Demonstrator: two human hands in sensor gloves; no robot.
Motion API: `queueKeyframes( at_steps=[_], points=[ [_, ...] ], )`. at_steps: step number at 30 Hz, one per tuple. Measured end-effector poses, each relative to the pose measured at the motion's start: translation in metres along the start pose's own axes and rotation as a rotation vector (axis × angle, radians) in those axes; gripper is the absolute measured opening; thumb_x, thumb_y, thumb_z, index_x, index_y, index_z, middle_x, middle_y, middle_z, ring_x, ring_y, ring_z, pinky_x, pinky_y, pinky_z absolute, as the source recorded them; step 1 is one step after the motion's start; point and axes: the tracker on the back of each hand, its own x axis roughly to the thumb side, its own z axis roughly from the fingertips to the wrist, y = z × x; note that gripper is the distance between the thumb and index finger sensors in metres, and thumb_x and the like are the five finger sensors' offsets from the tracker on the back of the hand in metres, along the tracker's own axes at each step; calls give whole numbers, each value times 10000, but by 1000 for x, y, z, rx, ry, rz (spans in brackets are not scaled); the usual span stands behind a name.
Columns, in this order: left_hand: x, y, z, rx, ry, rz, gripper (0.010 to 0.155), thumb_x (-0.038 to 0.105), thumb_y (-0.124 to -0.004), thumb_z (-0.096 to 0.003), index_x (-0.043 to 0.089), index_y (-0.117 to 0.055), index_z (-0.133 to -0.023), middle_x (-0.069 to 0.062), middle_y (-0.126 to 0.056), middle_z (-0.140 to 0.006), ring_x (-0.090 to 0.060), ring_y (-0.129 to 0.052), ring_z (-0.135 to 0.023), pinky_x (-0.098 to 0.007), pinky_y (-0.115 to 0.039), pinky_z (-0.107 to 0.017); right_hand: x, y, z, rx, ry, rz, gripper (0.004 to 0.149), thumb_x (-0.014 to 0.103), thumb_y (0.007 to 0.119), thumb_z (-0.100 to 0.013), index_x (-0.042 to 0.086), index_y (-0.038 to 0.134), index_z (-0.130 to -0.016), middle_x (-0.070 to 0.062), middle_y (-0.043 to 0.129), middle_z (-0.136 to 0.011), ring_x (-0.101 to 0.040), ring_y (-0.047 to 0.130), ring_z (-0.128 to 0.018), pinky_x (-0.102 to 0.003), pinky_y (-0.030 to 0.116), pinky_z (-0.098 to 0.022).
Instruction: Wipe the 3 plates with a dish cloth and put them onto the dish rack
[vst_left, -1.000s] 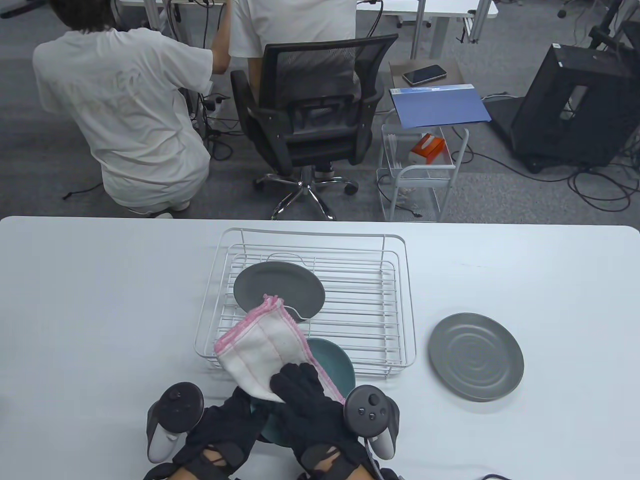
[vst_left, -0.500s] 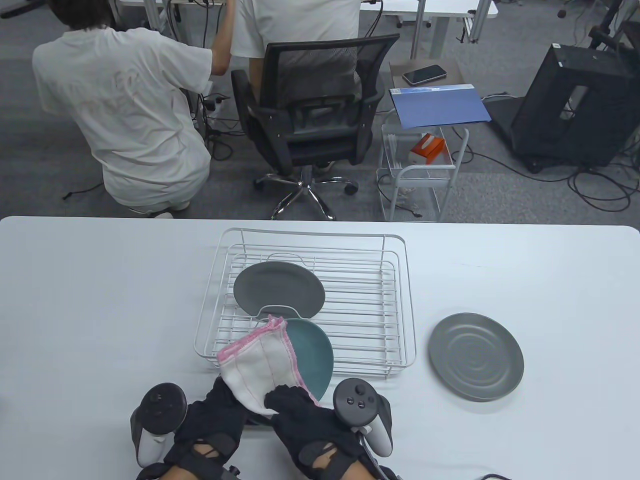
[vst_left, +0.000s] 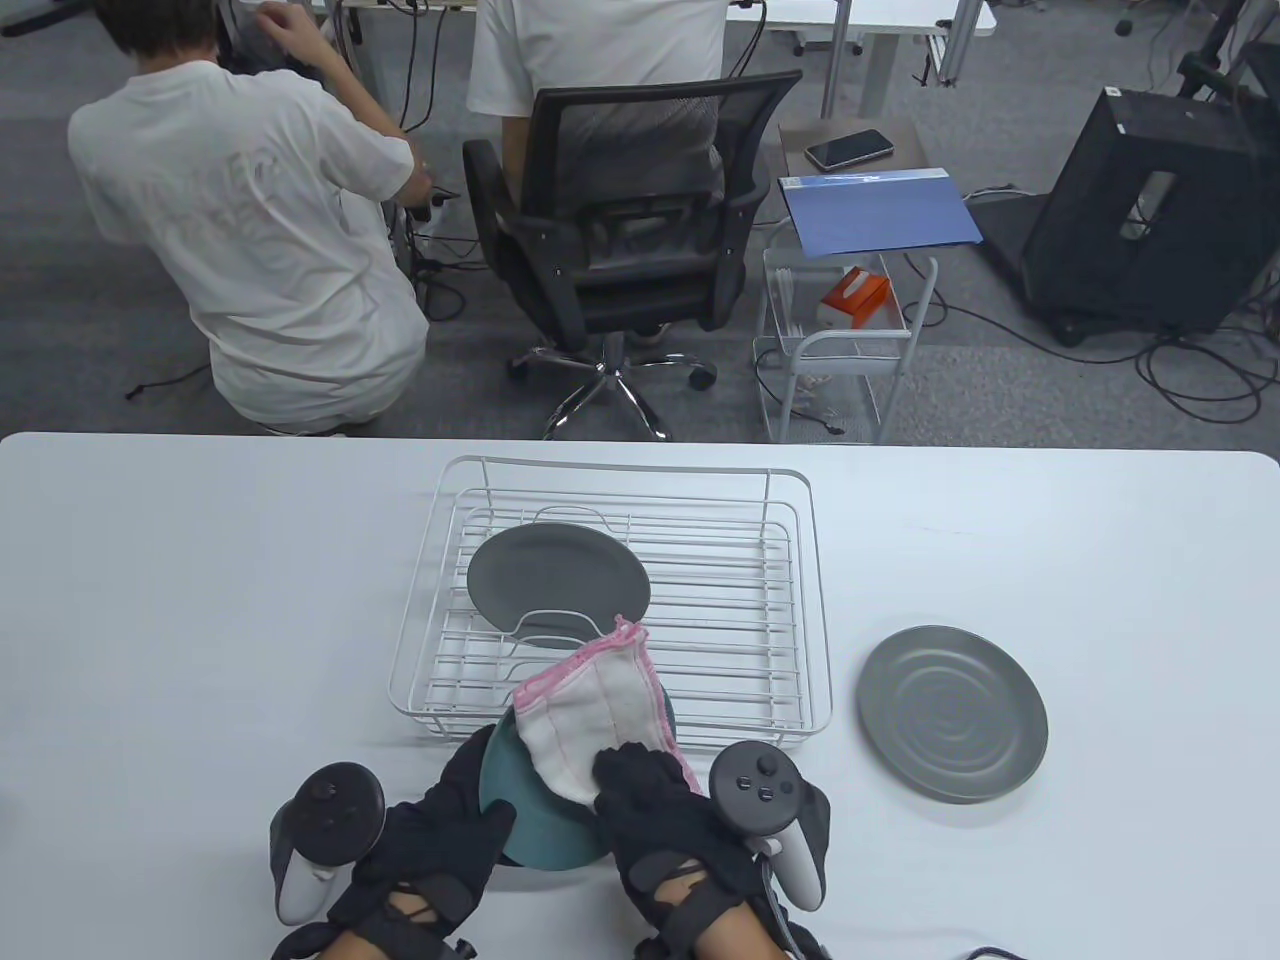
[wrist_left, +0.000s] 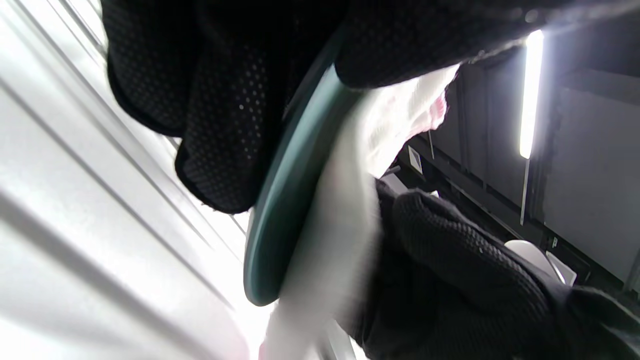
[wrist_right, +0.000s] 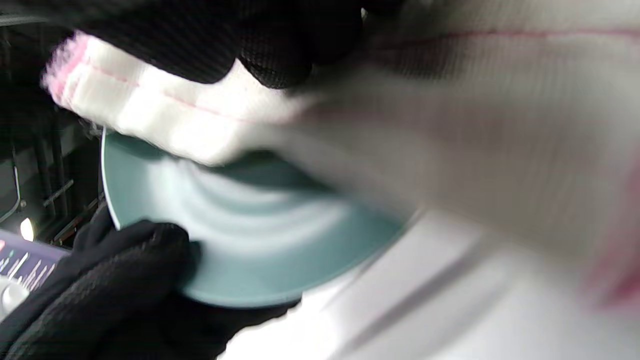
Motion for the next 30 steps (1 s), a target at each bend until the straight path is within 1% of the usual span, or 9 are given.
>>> queueKeyframes(
  at_steps=[2, 5, 7, 12, 18, 21, 24, 27, 30],
  points=[
    [0, -4, -1, -33, 0, 8, 647, 293, -744, -558, 217, -366, -1078, -116, -752, -1045, -318, -1117, -560, -504, -832, -535, 2, -3, 1, -54, -16, 5, 553, 381, 714, -505, 100, 633, -974, -150, 442, -1002, -320, 274, -877, -570, 341, -640],
    [0, -13, -2, -68, 24, 44, 653, 293, -737, -564, 210, -345, -1079, -120, -735, -1055, -316, -1112, -571, -501, -829, -542, 7, -7, 3, -149, -51, 139, 530, 376, 739, -489, 93, 706, -935, -163, 503, -977, -340, 335, -864, -574, 391, -633],
    [4, -17, -2, -69, 11, -22, 655, 298, -735, -565, 218, -338, -1080, -110, -733, -1059, -307, -1115, -578, -495, -832, -548, 8, -6, 3, -216, -92, 157, 516, 371, 755, -475, 89, 741, -907, -167, 539, -959, -353, 370, -856, -572, 429, -630],
    [9, -22, -1, -57, -6, -9, 667, 295, -733, -563, 213, -316, -1077, -116, -723, -1060, -301, -1117, -581, -493, -835, -548, 10, -3, 2, -229, -218, 67, 572, 387, 782, -469, 86, 672, -943, -153, 455, -986, -336, 278, -868, -560, 349, -633],
    [15, -29, 0, -55, -17, 33, 669, 292, -730, -562, 202, -309, -1075, -117, -730, -1053, -287, -1126, -570, -482, -844, -544, 25, 7, 6, -257, -346, 228, 681, 411, 886, -426, 146, 581, -973, -120, 375, -1005, -334, 262, -880, -544, 360, -640],
    [17, -32, 2, -42, -30, 43, 669, 292, -728, -563, 201, -307, -1075, -119, -732, -1052, -285, -1126, -568, -481, -845, -544, 34, 12, 11, -284, -396, 293, 657, 377, 913, -410, 153, 617, -952, -117, 414, -1002, -341, 313, -886, -544, 395, -640],
    [20, -30, 3, -30, -47, 41, 668, 297, -726, -564, 205, -307, -1077, -115, -733, -1054, -279, -1128, -569, -478, -847, -546, 39, 11, 16, -359, -443, 346, 516, 317, 870, -423, 176, 710, -893, -96, 509, -985, -332, 406, -884, -534, 465, -634],
    [19, -26, 3, -4, -44, 49, 665, 295, -725, -564, 213, -311, -1079, -107, -733, -1058, -282, -1126, -574, -482, -844, -549, 40, 13, 13, -288, -475, 305, 443, 302, 837, -435, 168, 766, -851, -80, 540, -982, -316, 417, -888, -526, 458, -638],
    [13, -15, 4, 60, -34, 53, 661, 290, -727, -562, 222, -323, -1080, -103, -735, -1059, -293, -1124, -575, -490, -840, -550, 38, 23, 9, -110, -476, 223, 439, 293, 831, -442, 142, 776, -851, -79, 537, -988, -308, 392, -895, -524, 427, -643]
  ],
)
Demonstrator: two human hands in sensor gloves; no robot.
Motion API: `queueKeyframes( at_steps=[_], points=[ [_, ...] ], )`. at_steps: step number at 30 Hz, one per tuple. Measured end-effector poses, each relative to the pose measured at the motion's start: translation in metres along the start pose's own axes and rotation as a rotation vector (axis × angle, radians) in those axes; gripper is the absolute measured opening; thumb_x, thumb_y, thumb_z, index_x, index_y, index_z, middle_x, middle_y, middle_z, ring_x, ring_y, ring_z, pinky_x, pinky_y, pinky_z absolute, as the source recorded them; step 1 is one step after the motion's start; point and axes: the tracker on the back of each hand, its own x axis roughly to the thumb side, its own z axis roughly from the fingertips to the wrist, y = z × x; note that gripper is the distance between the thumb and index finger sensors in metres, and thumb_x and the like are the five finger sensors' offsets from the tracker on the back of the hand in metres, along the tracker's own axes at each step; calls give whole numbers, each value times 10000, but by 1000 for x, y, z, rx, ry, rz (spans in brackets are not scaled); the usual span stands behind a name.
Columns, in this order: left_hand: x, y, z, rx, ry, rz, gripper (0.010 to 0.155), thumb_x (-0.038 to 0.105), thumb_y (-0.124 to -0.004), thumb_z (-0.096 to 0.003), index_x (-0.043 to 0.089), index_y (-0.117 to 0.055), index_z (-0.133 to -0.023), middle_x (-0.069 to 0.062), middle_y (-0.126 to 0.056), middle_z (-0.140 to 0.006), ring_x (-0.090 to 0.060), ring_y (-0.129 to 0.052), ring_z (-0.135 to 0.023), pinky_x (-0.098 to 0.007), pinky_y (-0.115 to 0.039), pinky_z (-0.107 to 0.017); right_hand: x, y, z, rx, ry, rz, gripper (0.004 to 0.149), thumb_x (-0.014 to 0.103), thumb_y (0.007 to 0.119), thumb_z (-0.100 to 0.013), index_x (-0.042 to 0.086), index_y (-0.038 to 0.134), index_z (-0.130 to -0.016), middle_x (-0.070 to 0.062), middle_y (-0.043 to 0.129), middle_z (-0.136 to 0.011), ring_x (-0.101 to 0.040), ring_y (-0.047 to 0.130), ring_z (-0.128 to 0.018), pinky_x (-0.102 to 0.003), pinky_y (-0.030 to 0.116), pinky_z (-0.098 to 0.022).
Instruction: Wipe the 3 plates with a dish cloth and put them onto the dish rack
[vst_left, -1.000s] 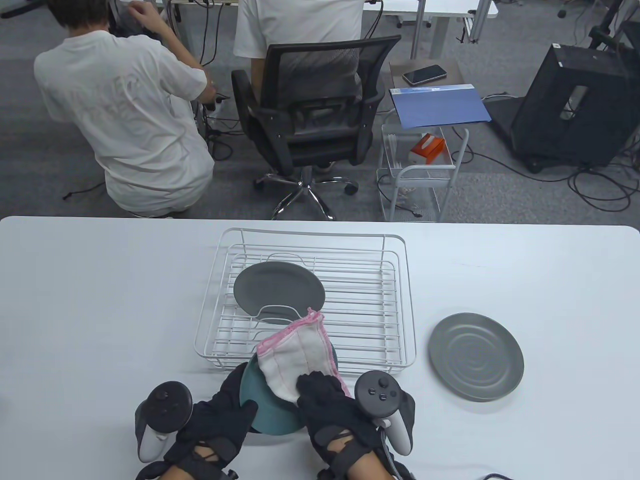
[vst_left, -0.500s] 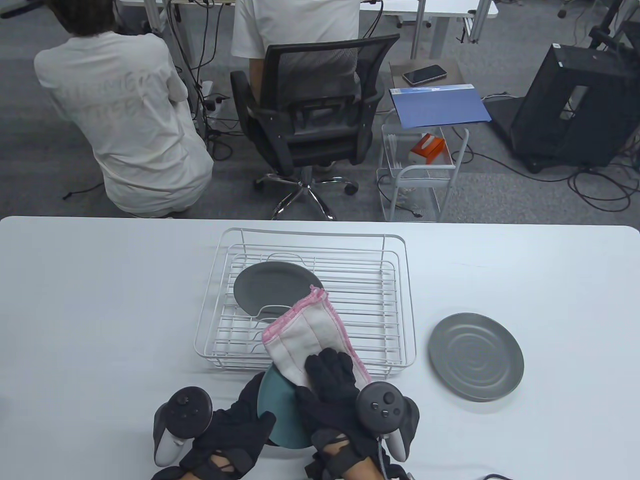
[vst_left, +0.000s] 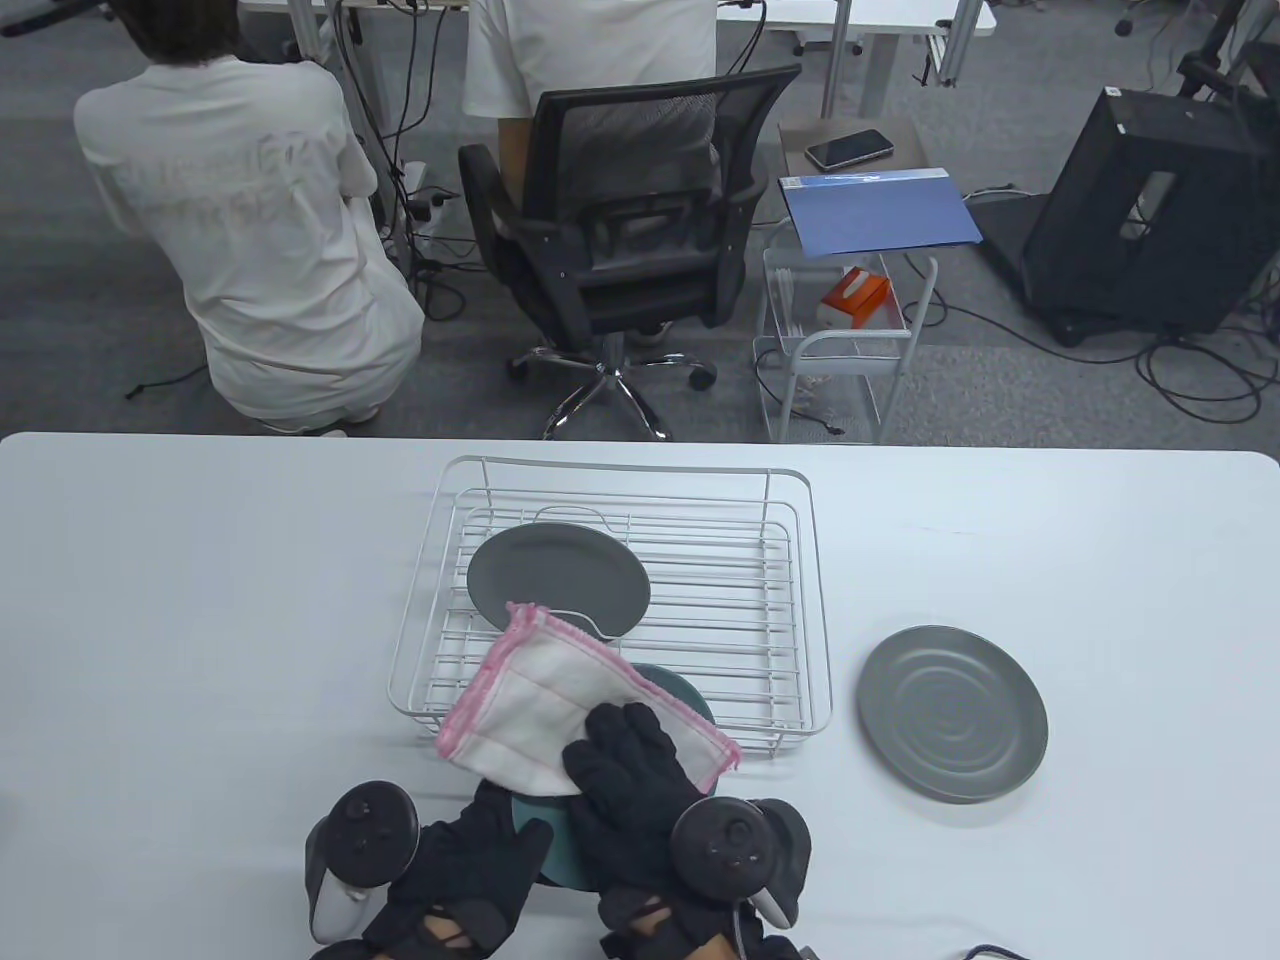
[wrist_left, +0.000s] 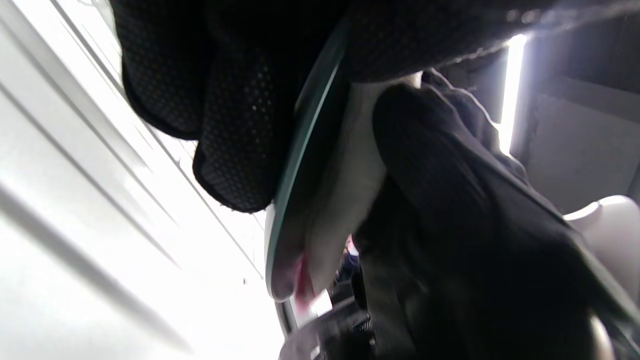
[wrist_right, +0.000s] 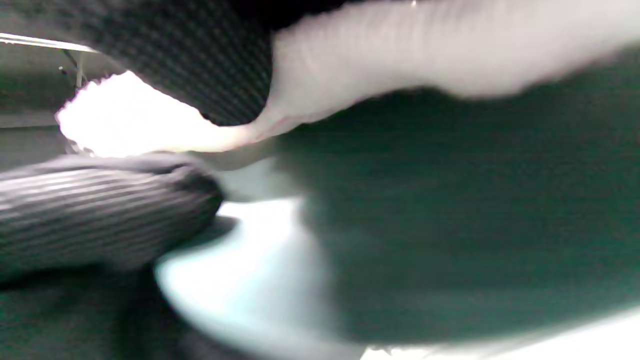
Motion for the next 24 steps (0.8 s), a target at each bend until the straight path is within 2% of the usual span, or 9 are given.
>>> queueKeyframes(
  at_steps=[2, 5, 9, 12, 16, 17, 19, 22, 24],
  points=[
    [-3, 9, 1, 50, 2, 23, 662, 284, -735, -557, 235, -333, -1081, -99, -737, -1061, -304, -1120, -580, -498, -834, -551, 1, 8, 0, 80, 15, -49, 445, 295, 819, -449, 132, 765, -859, -88, 526, -993, -313, 378, -899, -528, 414, -645],
    [-5, 21, 3, 117, -5, 14, 656, 277, -744, -550, 249, -359, -1081, -94, -750, -1057, -318, -1120, -578, -509, -832, -546, -1, 13, 0, 114, 76, -93, 437, 281, 815, -448, 112, 772, -849, -113, 547, -987, -333, 400, -895, -544, 434, -641],
    [-7, 39, 5, 202, -17, -10, 643, 277, -749, -549, 269, -386, -1081, -83, -761, -1054, -332, -1116, -583, -519, -826, -547, -10, 15, -1, 252, 166, 19, 425, 287, 797, -457, 112, 771, -844, -122, 568, -986, -337, 423, -902, -528, 427, -643],
    [-11, 47, 5, 244, 6, 22, 635, 274, -752, -549, 273, -403, -1080, -81, -770, -1050, -338, -1117, -579, -522, -826, -545, -14, 10, -2, 209, 194, 64, 413, 265, 794, -451, 98, 776, -829, -111, 562, -988, -314, 403, -905, -552, 425, -646],
    [-14, 61, 6, 293, 18, 83, 634, 278, -746, -551, 291, -399, -1081, -60, -776, -1051, -315, -1123, -582, -508, -833, -547, -21, -5, -1, 117, 254, 91, 416, 269, 783, -449, 87, 772, -823, -153, 579, -973, -387, 452, -885, -568, 469, -636],
    [-15, 66, 5, 295, 19, 146, 628, 276, -743, -553, 299, -403, -1081, -51, -784, -1048, -312, -1122, -584, -506, -832, -551, -25, -11, 0, 81, 278, 68, 417, 274, 780, -449, 83, 771, -820, -168, 590, -967, -396, 464, -880, -572, 478, -634],
    [-14, 73, 4, 294, 17, 187, 612, 265, -745, -559, 323, -428, -1079, -41, -788, -1049, -326, -1109, -609, -519, -814, -566, -32, -20, 0, 0, 300, -45, 418, 282, 771, -447, 81, 768, -814, -185, 605, -955, -412, 489, -868, -577, 495, -626],
    [-7, 85, 3, 330, 6, 110, 592, 270, -753, -559, 350, -473, -1074, -33, -821, -1031, -322, -1114, -604, -515, -820, -561, -40, -32, 4, -109, 343, -338, 423, 274, 762, -448, 61, 754, -813, -215, 595, -950, -442, 488, -858, -592, 494, -618],
    [-1, 92, 1, 347, -7, 63, 582, 270, -757, -560, 358, -495, -1071, -42, -830, -1025, -323, -1116, -603, -516, -821, -560, -42, -38, 6, -156, 352, -469, 426, 270, 755, -451, 51, 742, -816, -226, 580, -952, -454, 478, -858, -599, 489, -617]
  ],
)
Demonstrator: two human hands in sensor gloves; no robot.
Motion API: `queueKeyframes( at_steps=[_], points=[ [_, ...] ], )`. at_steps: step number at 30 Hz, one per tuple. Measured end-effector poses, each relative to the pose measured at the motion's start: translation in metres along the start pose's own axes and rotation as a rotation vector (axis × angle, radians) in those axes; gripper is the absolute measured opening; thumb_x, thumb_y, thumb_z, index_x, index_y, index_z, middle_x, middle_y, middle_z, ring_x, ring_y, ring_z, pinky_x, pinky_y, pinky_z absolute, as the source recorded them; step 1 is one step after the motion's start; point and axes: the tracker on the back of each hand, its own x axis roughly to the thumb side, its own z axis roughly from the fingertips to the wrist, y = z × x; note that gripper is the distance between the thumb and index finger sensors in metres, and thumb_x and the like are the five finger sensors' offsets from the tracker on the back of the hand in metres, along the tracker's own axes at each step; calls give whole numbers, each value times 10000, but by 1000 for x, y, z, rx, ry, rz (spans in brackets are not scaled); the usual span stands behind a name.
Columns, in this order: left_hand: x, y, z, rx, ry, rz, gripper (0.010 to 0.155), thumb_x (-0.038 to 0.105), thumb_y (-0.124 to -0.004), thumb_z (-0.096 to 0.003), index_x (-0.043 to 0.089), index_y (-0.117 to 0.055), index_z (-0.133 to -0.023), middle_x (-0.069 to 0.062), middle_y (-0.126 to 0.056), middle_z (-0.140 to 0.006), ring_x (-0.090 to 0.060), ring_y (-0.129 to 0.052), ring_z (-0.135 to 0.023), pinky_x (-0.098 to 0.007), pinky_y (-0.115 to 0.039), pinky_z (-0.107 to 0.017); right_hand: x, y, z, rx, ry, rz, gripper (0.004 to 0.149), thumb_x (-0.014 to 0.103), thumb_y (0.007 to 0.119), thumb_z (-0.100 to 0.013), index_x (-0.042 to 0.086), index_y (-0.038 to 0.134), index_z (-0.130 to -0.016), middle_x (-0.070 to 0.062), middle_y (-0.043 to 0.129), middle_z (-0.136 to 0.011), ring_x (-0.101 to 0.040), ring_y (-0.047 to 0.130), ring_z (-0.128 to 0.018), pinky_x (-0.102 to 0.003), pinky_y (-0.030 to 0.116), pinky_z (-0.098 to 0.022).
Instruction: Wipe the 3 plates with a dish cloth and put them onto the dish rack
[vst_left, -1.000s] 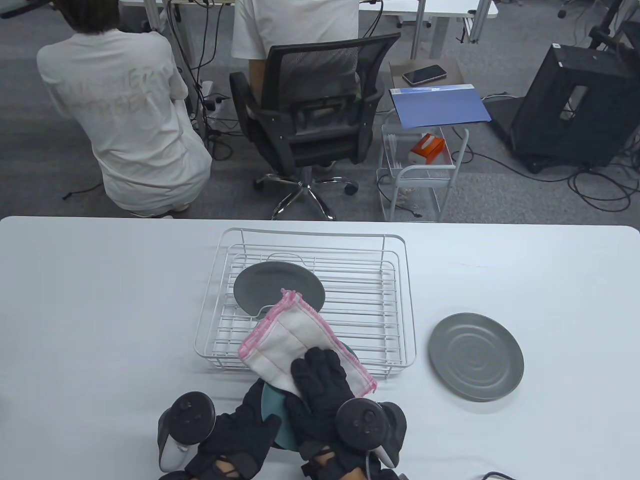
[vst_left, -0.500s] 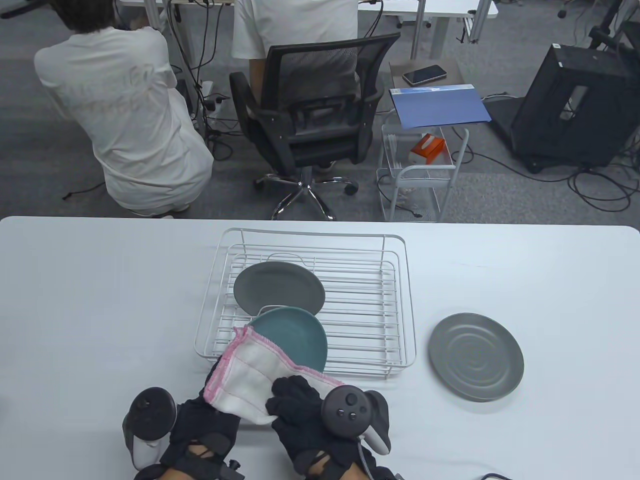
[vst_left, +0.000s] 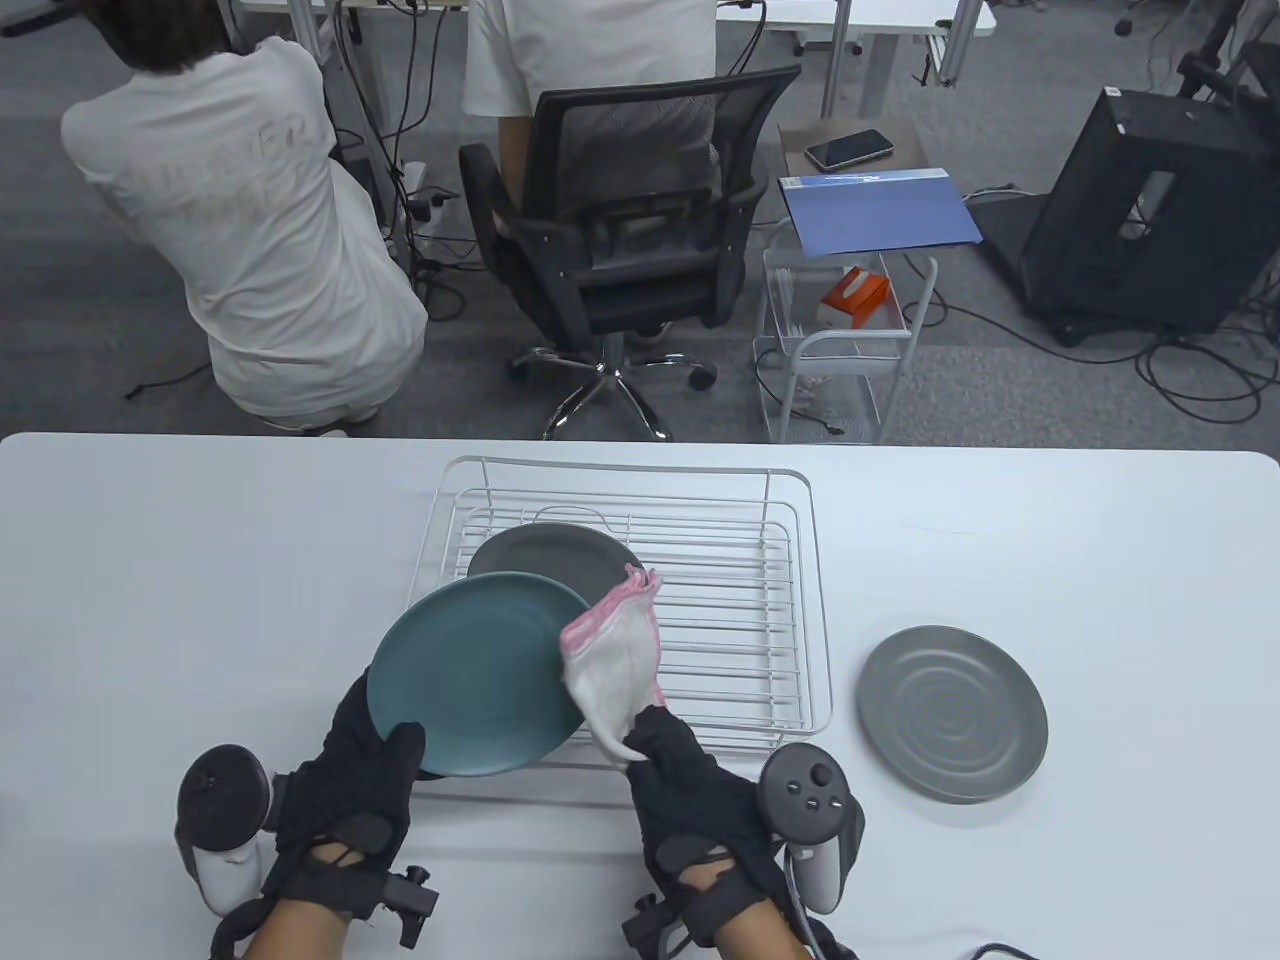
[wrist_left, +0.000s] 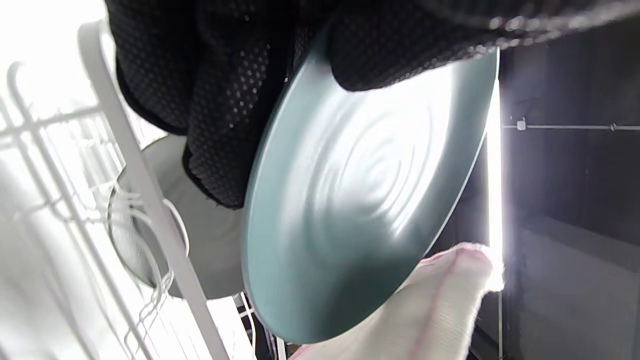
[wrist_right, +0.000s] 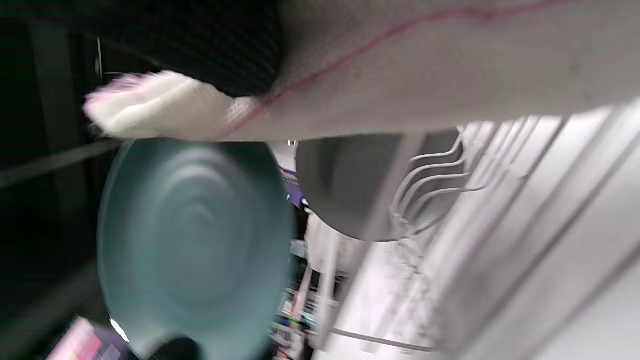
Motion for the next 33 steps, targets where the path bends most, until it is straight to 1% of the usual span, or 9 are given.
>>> queueKeyframes(
  at_steps=[2, 4, 7, 11, 14, 17, 20, 24, 33],
  points=[
    [10, 6, -7, 23, -21, -47, 568, 277, -765, -560, 364, -524, -1066, -52, -845, -1013, -323, -1120, -595, -517, -824, -556, 2, -7, 1, -40, -13, -76, 426, 274, 750, -453, 52, 737, -817, -225, 577, -953, -458, 478, -858, -602, 491, -613],
    [22, 10, -15, 39, -50, -105, 556, 271, -774, -558, 376, -553, -1058, -66, -858, -1001, -341, -1115, -601, -527, -818, -559, 5, -12, 2, -61, -25, -92, 428, 280, 747, -453, 55, 736, -817, -223, 578, -954, -457, 480, -860, -600, 495, -614],
    [44, 16, -31, 78, -117, -259, 539, 270, -785, -555, 392, -594, -1043, -75, -872, -991, -348, -1112, -616, -533, -813, -566, 7, -15, 2, -62, -31, -103, 429, 283, 743, -456, 59, 729, -821, -220, 571, -959, -457, 474, -864, -601, 491, -615],
    [70, 15, -52, 114, -197, -443, 521, 270, -798, -549, 412, -635, -1023, -74, -892, -980, -360, -1105, -641, -542, -805, -577, 5, -20, 1, -65, -19, -116, 431, 283, 740, -457, 55, 726, -822, -225, 562, -961, -463, 458, -865, -606, 480, -615],
    [78, 9, -73, 113, -193, -540, 508, 269, -803, -548, 419, -657, -1010, -75, -901, -974, -369, -1094, -664, -551, -793, -587, 4, -25, 0, -89, -17, -118, 431, 283, 738, -459, 53, 723, -823, -227, 551, -965, -465, 444, -867, -607, 470, -617],
    [77, 0, -94, 107, -177, -705, 498, 269, -811, -545, 421, -678, -1001, -78, -912, -966, -375, -1087, -679, -556, -787, -592, 2, -28, -1, -105, -10, -123, 431, 283, 738, -458, 51, 724, -821, -226, 554, -964, -468, 447, -866, -607, 472, -616],
    [68, -10, -111, 67, -128, -817, 492, 274, -817, -542, 426, -694, -993, -64, -929, -955, -366, -1083, -695, -552, -782, -602, -1, -30, -2, -118, -3, -131, 431, 282, 738, -458, 50, 724, -821, -228, 557, -962, -469, 447, -864, -607, 472, -616],
    [52, -21, -130, 29, -70, -849, 480, 273, -824, -539, 429, -718, -981, -60, -937, -950, -373, -1070, -717, -558, -768, -615, -2, -34, -2, -133, -4, -142, 431, 282, 738, -458, 49, 725, -820, -229, 557, -963, -471, 451, -864, -607, 475, -615],
    [36, -46, -152, -23, -41, -956, 472, 274, -824, -540, 439, -729, -972, -31, -939, -951, -365, -1049, -755, -561, -746, -638, -1, -34, -2, -128, 1, -154, 431, 281, 738, -457, 48, 725, -820, -231, 556, -963, -474, 450, -864, -609, 474, -614]
  ],
)
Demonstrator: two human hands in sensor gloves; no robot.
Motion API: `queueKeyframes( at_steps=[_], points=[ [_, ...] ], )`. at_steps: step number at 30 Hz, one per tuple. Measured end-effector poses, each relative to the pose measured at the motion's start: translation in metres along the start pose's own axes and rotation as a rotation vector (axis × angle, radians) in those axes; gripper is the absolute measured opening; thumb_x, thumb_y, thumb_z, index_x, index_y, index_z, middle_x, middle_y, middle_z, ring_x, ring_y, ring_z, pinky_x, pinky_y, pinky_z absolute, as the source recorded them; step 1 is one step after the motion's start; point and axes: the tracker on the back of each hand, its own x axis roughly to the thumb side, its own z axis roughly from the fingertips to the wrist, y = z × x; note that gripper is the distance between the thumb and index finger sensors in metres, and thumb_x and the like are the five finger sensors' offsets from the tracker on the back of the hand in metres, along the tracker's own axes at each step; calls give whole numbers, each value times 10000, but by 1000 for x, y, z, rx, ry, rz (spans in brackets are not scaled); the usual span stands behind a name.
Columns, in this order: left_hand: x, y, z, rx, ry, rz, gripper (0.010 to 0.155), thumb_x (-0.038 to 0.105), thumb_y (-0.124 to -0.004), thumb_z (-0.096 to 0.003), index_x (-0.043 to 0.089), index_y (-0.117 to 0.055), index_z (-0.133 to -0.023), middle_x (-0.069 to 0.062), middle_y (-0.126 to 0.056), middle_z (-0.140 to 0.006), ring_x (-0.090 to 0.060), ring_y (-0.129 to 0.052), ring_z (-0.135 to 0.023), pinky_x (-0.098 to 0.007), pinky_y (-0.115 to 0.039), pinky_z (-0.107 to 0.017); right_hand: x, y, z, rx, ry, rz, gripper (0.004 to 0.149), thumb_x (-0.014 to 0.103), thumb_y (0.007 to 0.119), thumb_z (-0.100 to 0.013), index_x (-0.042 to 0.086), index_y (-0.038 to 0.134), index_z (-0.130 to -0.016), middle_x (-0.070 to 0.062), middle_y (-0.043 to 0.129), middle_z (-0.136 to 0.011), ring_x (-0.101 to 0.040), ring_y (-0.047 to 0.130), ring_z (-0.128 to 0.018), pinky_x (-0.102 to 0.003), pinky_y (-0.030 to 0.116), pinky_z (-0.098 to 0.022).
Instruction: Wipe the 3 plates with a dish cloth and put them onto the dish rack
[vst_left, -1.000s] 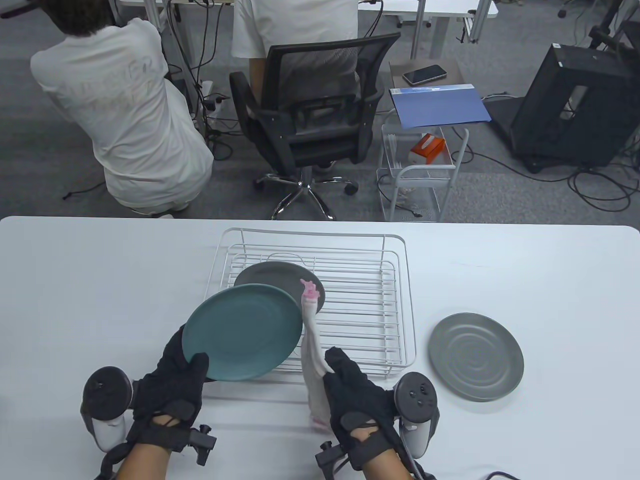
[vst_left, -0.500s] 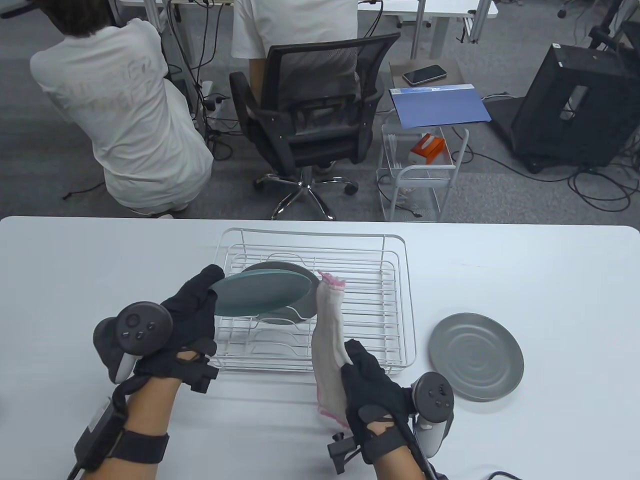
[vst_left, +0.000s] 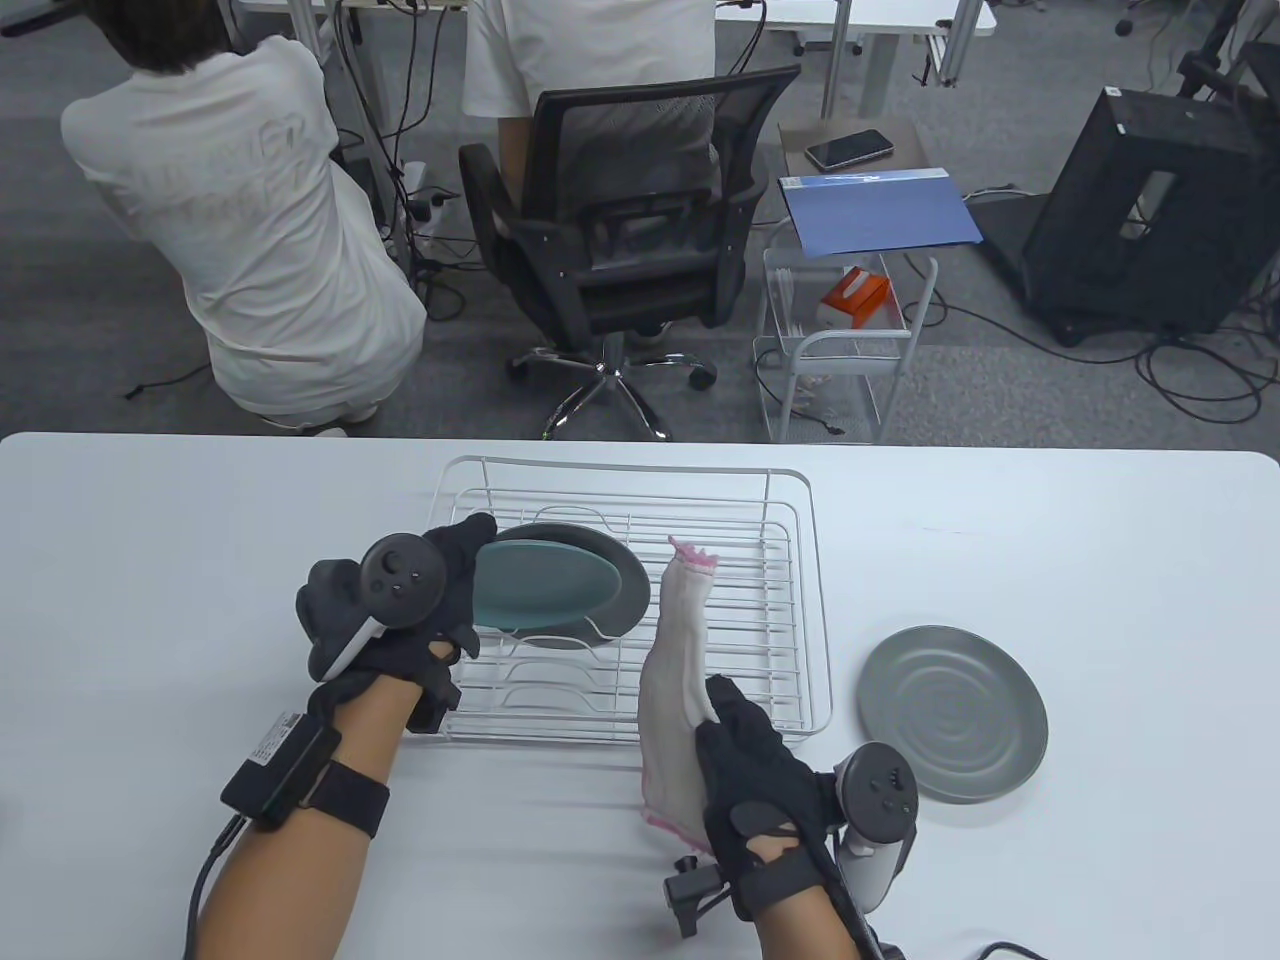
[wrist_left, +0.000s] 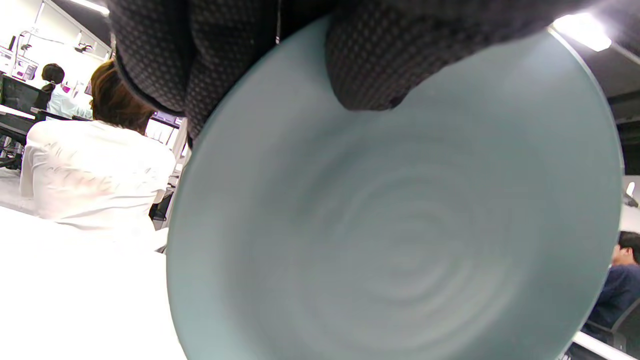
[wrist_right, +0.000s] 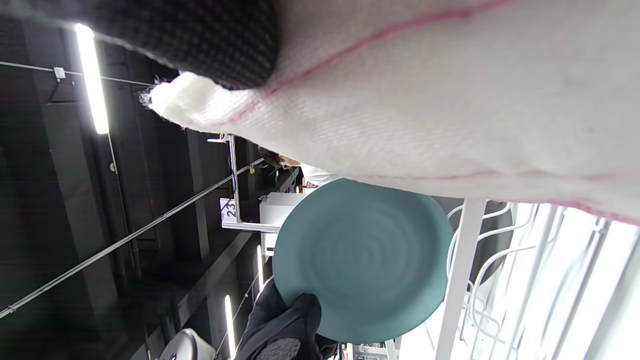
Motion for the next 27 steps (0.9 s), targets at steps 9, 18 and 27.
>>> queueKeyframes(
  at_steps=[9, 18, 27],
  points=[
    [18, -26, -9, -123, 16, -74, 460, 282, -815, -548, 453, -737, -968, -26, -932, -962, -350, -1016, -806, -590, -698, -672, 0, 1, 0, 14, 9, -17, 432, 281, 737, -458, 48, 723, -822, -232, 555, -963, -477, 450, -864, -609, 473, -616],
    [29, -37, -20, -165, 48, -72, 457, 276, -810, -548, 433, -737, -971, -32, -932, -960, -352, -1008, -812, -601, -685, -674, -1, 1, -1, 23, 19, -26, 433, 282, 736, -459, 46, 722, -822, -235, 552, -964, -481, 447, -863, -610, 469, -617],
    [33, -30, -18, -149, 82, -90, 474, 305, -886, -512, 343, -754, -966, -51, -920, -959, -352, -982, -838, -603, -681, -669, 0, 1, -1, 24, 21, -29, 434, 283, 735, -461, 47, 719, -824, -237, 551, -964, -484, 445, -863, -611, 468, -617]
  ],
)
